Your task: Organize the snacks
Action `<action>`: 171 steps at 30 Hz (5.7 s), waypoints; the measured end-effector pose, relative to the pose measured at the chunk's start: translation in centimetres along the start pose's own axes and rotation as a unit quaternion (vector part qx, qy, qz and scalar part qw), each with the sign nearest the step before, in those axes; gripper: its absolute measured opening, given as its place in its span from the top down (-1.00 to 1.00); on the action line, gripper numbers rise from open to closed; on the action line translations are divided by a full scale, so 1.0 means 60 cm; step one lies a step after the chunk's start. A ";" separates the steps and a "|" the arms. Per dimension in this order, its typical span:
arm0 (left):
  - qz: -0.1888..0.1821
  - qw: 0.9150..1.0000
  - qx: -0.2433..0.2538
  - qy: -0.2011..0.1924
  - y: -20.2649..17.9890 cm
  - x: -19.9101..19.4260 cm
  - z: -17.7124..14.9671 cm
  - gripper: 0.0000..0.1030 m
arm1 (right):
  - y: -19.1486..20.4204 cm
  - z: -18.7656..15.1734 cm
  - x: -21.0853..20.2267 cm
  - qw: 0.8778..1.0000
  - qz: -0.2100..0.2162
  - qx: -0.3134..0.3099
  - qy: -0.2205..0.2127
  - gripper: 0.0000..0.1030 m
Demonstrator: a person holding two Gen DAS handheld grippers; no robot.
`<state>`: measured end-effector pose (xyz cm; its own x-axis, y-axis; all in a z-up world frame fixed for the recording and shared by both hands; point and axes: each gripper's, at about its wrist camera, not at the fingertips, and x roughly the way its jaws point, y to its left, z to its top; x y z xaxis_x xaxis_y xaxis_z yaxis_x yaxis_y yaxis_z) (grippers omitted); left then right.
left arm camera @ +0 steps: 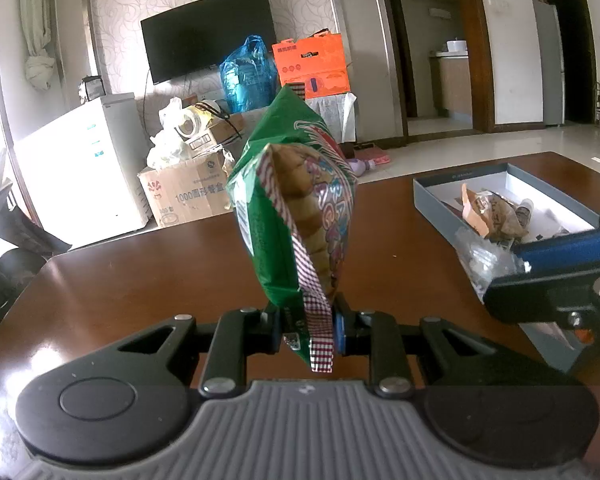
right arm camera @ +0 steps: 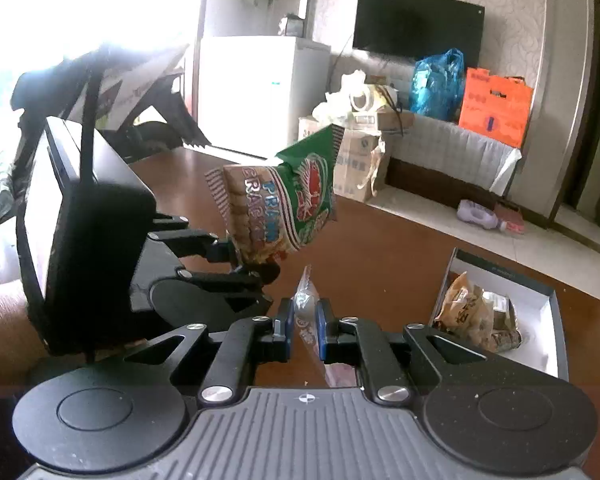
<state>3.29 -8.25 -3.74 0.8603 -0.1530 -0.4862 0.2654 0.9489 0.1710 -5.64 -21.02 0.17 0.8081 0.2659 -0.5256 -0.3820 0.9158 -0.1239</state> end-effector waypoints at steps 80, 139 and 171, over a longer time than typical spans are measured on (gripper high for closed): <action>-0.123 0.989 0.085 -0.003 -0.317 0.165 0.100 0.58 | -0.205 -0.130 -0.011 0.976 -0.108 0.175 0.077 0.75; -0.069 0.996 -0.038 -0.045 -0.155 -0.154 0.004 -0.89 | -0.023 -0.194 -0.182 0.959 -0.226 0.171 0.021 -0.88; -0.082 0.996 -0.007 -0.022 -0.186 -0.117 -0.021 -0.89 | -0.038 -0.215 -0.141 0.954 -0.228 0.187 0.049 -0.92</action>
<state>-6.28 -17.42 -3.33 0.8244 -0.3185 -0.4679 0.3984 0.9137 0.0800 -17.38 -29.23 -5.97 0.7996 -0.1989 -0.5667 0.2008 0.9778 -0.0600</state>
